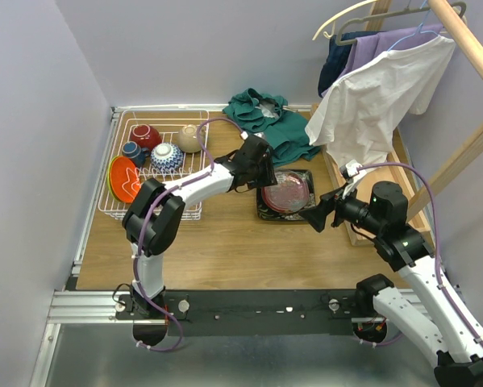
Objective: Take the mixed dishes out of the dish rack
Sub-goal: Place the plate at the center of the board, then pick up the plate from the dish rack.
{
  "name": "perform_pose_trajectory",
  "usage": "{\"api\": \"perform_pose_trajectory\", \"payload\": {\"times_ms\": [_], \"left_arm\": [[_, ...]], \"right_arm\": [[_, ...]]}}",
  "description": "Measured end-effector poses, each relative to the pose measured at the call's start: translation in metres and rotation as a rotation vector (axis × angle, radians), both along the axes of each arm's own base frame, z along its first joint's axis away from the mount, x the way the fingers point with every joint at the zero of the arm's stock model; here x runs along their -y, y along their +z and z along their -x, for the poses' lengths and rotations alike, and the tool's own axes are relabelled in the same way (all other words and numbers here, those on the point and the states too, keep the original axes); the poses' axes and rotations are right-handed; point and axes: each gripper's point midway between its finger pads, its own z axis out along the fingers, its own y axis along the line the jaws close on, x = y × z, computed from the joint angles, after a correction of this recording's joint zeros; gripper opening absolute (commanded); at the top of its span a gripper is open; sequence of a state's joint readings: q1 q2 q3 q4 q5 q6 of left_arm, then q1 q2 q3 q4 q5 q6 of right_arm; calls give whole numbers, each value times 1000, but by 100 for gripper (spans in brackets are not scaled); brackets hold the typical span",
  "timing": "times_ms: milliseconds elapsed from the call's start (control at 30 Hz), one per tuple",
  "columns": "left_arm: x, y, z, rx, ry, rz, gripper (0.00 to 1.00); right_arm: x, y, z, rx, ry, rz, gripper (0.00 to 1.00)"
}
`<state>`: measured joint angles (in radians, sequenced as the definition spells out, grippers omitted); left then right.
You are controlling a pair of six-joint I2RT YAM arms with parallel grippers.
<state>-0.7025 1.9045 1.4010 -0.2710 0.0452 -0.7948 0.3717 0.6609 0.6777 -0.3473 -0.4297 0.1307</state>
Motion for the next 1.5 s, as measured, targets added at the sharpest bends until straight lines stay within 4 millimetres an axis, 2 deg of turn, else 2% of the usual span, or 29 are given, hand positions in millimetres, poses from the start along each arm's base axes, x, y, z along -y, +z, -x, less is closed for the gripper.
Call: {"api": "perform_pose_trajectory", "payload": {"times_ms": [67, 133, 167, 233, 333, 467, 533, 700, 800, 833, 933, 1000, 1167, 1233, 1333, 1500], "left_arm": [[-2, -1, 0, -4, -1, -11, 66], [-2, 0, 0, 0, -4, -20, 76], [-3, 2, -1, 5, -6, -25, 77], [-4, 5, -3, 18, -9, -39, 85], [-8, 6, -5, 29, -7, -68, 91], [-24, 9, -5, 58, 2, -144, 93], [-36, 17, -7, 89, 10, -197, 94], [-74, 63, -21, 217, 53, -309, 95], [-113, 95, -30, 297, 115, -398, 95], [-133, 106, -32, 322, 146, -442, 95], [-178, 125, -36, 358, 217, -542, 94], [-217, 135, -36, 366, 278, -615, 94], [-306, 141, -23, 326, 415, -769, 93], [-334, 141, -15, 303, 453, -818, 92], [-367, 140, -7, 273, 512, -867, 90], [-404, 124, 9, 204, 587, -917, 84]], "right_arm": [[0, 0, 0, 0, 0, 0, 100], [0, 0, 0, 0, 0, 0, 100], [0, 0, 0, 0, 0, 0, 100], [0, 0, 0, 0, 0, 0, 100], [0, 0, 0, 0, 0, 0, 100], [0, -1, 0, -2, 0, 1, 100], [0, -1, 0, -3, 0, 1, 100], [0, -2, -1, -6, 0, 3, 100], [0, -2, -1, -7, 0, 3, 100], [-1, -2, -1, -9, 1, 4, 100], [-1, -4, -2, -14, 0, 6, 100], [-1, -5, -2, -17, 1, 7, 100], [-2, -8, -5, -27, 2, 11, 100], [-2, -9, -5, -28, 4, 15, 100], [-3, -9, -6, -24, 9, 15, 100], [-3, -10, -6, -21, 10, 12, 100]]}}
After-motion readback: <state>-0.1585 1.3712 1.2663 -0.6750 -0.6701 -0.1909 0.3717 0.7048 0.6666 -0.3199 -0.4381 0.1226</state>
